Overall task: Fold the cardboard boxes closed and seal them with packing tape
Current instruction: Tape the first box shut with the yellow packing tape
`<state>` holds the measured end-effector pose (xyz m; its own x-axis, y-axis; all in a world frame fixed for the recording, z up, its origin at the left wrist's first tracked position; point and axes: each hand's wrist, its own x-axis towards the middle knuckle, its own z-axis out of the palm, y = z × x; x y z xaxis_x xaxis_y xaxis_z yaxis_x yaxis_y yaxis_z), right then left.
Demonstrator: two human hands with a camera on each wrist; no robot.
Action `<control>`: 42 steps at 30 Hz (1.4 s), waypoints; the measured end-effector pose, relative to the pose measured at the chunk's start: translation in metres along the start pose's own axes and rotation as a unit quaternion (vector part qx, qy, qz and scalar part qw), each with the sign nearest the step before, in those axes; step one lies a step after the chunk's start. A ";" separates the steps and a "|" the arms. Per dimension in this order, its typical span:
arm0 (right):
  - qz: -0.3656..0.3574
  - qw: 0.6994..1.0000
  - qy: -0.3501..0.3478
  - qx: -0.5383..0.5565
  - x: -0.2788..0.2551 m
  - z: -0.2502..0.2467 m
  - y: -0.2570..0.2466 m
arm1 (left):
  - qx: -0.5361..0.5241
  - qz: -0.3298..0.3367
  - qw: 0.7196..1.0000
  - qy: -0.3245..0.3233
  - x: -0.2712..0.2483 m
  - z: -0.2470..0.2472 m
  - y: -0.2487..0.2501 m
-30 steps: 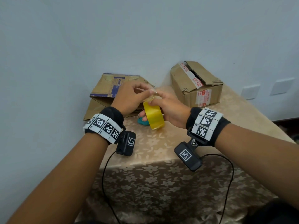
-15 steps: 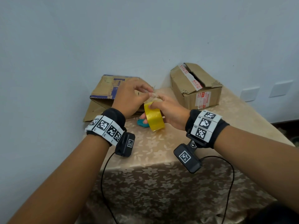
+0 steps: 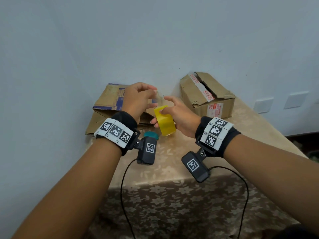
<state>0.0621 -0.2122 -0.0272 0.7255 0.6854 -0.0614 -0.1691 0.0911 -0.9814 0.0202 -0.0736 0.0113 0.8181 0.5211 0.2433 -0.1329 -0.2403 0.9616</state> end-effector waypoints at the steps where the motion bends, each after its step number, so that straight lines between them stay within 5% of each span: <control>1: -0.004 1.000 0.005 0.008 0.003 -0.001 -0.003 | -0.002 0.002 1.000 0.007 0.003 0.000 0.001; 6: -0.004 0.998 0.047 0.040 0.016 -0.010 -0.004 | -0.085 -0.003 0.995 0.058 0.017 -0.010 0.020; 10: -0.005 0.994 0.068 0.086 0.021 -0.012 -0.002 | -0.051 0.013 0.998 0.027 0.017 -0.013 0.029; 19: 0.053 0.987 0.102 -0.116 0.024 -0.005 -0.003 | 0.001 -0.021 0.996 -0.086 0.001 -0.002 0.025; 26: 0.061 0.975 0.099 -0.190 0.003 -0.024 -0.023 | 0.001 -0.039 0.993 -0.108 -0.006 -0.002 0.025; 34: -0.048 0.962 0.159 -0.217 -0.013 -0.025 -0.039 | 0.009 -0.051 0.995 -0.084 -0.006 -0.003 0.025; 42: -0.118 0.965 0.077 -0.219 -0.022 -0.024 -0.035 | -0.060 -0.064 0.992 -0.095 -0.009 -0.001 0.030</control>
<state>0.0681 -0.2477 0.0038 0.8057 0.5640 0.1809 0.2878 -0.1059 -0.9518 0.0083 -0.0845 0.0387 0.9216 0.3747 0.1011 -0.0774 -0.0780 0.9939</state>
